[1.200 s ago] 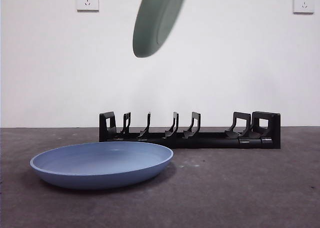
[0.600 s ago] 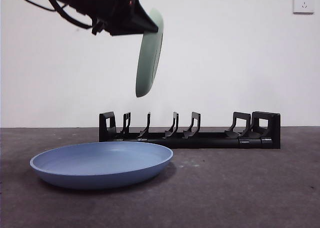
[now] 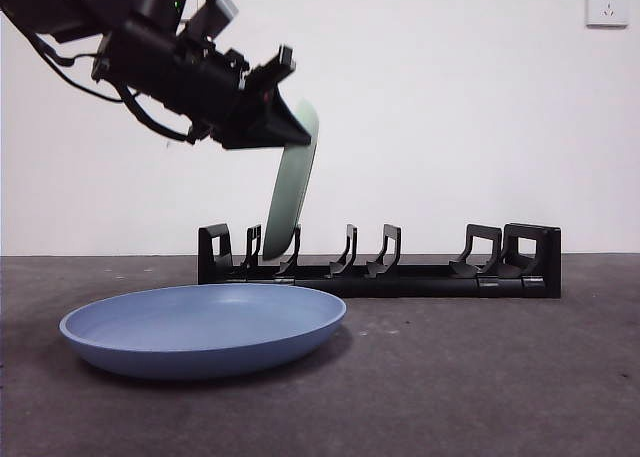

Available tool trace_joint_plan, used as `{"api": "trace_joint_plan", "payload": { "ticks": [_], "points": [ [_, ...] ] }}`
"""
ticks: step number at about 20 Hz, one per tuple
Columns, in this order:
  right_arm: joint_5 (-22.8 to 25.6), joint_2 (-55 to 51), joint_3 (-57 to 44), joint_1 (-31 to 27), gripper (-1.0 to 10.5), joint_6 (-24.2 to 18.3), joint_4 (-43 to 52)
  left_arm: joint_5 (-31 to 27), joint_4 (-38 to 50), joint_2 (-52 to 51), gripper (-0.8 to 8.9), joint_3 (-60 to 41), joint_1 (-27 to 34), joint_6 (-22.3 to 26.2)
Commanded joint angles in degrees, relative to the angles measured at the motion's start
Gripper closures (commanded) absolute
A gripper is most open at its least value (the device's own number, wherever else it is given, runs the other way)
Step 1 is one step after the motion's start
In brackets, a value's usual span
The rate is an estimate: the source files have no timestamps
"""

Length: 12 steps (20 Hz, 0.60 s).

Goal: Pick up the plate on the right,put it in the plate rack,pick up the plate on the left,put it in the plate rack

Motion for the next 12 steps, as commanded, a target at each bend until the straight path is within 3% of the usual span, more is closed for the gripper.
{"api": "trace_joint_plan", "payload": {
  "ticks": [1, 6, 12],
  "points": [
    [0.0, -0.2, -1.5, 0.1, 5.4, -0.8, 0.5, -1.3, 1.0, 1.8, 8.22, 0.2, 0.2, -0.1],
    [0.0, -0.2, -1.8, 0.1, 5.4, -1.2, 1.4, -6.5, -0.7, 2.0, 8.22, 0.2, 0.2, 0.5],
    [0.0, -0.2, -1.8, 0.1, 5.4, -1.2, 2.0, -6.6, -4.8, 2.0, 8.12, 0.2, 0.1, 0.6]
  ]
}}
